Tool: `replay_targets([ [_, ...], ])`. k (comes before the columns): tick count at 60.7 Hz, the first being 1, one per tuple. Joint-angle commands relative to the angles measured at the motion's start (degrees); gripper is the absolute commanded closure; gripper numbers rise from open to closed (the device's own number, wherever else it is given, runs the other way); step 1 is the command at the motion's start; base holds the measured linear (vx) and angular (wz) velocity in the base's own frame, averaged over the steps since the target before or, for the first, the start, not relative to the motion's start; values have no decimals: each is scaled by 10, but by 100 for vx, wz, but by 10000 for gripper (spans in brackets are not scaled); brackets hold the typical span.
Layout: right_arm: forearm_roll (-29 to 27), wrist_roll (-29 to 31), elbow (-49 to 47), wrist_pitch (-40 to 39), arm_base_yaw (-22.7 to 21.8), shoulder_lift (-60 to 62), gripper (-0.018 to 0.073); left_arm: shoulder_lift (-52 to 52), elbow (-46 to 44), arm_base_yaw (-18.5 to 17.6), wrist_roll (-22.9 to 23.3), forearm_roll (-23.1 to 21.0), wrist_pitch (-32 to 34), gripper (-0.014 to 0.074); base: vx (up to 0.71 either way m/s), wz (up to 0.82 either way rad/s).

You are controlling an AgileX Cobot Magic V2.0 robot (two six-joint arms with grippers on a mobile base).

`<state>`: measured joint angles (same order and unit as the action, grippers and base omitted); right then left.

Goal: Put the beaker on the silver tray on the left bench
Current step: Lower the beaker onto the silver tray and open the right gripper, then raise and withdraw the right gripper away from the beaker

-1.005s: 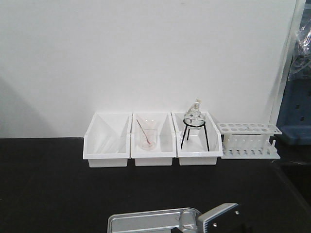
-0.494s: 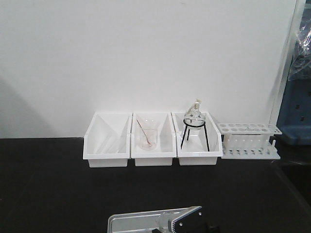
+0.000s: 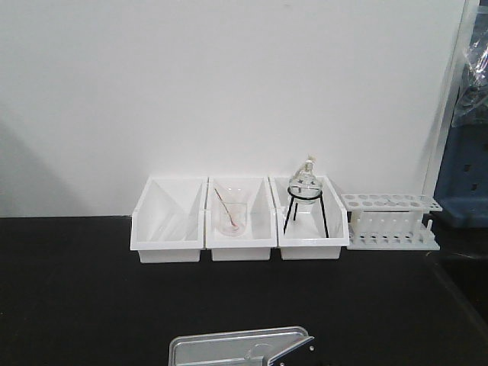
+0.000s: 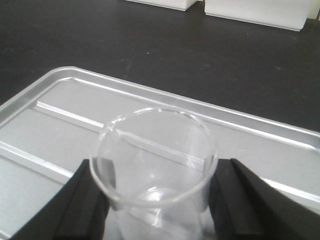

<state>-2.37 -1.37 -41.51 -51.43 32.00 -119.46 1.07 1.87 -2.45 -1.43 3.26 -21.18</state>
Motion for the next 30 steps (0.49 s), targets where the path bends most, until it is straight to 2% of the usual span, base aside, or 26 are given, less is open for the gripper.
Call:
replay_targets([
  [1,0,6,-10,-50,-3,21,274,4,11,-4,1,-2,43,595,0,0],
  [12,0,6,-10,-51,-3,21,67,4,11,-4,1,-2,43,595,0,0],
  [19,0,4,-10,-52,-3,28,-30,4,11,-4,1,-2,43,595,0,0],
  [30,0,4,-10,-53,-3,66,-60,4,11,-4,1,-2,43,595,0,0],
])
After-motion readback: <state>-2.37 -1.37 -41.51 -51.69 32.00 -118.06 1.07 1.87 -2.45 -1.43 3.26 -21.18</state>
